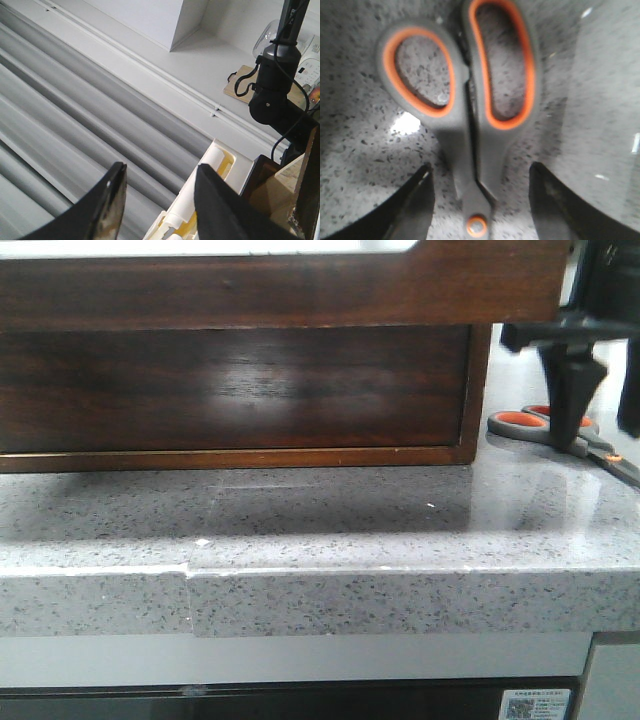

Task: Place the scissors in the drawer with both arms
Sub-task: 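Lower the right gripper onto the grey-orange scissors and grasp them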

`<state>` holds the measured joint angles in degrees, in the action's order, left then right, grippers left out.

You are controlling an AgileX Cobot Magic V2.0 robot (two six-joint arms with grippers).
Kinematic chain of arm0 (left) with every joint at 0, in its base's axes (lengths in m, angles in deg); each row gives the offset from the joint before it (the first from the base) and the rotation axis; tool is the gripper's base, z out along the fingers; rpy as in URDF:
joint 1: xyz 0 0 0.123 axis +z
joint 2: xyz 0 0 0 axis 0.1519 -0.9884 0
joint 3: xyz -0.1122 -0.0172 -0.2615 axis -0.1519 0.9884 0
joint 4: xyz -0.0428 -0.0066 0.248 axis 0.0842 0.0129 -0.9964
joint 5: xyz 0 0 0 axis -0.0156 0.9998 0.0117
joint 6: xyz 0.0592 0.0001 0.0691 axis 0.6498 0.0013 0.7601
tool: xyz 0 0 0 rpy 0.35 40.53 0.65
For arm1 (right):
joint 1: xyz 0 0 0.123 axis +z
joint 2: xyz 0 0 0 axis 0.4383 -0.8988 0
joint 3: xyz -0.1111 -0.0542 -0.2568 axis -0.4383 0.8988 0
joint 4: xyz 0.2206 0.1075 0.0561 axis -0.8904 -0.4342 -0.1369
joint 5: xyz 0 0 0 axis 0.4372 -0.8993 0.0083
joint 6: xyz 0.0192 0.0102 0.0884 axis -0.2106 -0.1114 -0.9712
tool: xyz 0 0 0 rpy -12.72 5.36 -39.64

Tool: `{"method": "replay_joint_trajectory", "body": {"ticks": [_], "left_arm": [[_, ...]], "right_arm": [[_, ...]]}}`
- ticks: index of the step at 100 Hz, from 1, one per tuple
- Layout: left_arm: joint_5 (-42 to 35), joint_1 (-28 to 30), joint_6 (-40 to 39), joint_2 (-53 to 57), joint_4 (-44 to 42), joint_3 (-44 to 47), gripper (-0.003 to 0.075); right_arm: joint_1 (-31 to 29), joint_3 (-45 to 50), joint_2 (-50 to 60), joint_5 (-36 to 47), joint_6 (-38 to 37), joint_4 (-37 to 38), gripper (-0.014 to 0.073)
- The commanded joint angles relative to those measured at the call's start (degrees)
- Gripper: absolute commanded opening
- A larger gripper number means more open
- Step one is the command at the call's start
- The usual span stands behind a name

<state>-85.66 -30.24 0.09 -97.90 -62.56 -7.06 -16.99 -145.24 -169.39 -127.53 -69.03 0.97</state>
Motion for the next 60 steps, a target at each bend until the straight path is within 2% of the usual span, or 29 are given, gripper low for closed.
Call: {"method": "replay_joint_trajectory", "body": {"ticks": [1,33,40,47,60], "left_arm": [[-1.06,-0.43,-0.81,-0.34,3.44,-1.95,0.0308],[-1.06,-0.43,-0.81,-0.34,3.44,-1.95,0.0293],[-1.02,-0.43,-0.81,-0.34,3.44,-1.95,0.0293],[-1.02,-0.43,-0.81,-0.34,3.44,-1.95,0.0293],[-1.02,-0.43,-0.81,-0.34,3.44,-1.95,0.0293]], "right_arm": [[0.04,-1.89,1.78,0.66,0.44,-0.24,0.0367],[0.04,-1.89,0.09,0.05,0.44,-0.64,0.0367],[0.04,-1.89,0.09,0.03,0.44,-0.64,0.0346],[0.04,-1.89,0.09,-0.07,0.44,-0.64,0.0265],[0.04,-1.89,0.21,-0.4,0.44,-0.53,0.005]]}}
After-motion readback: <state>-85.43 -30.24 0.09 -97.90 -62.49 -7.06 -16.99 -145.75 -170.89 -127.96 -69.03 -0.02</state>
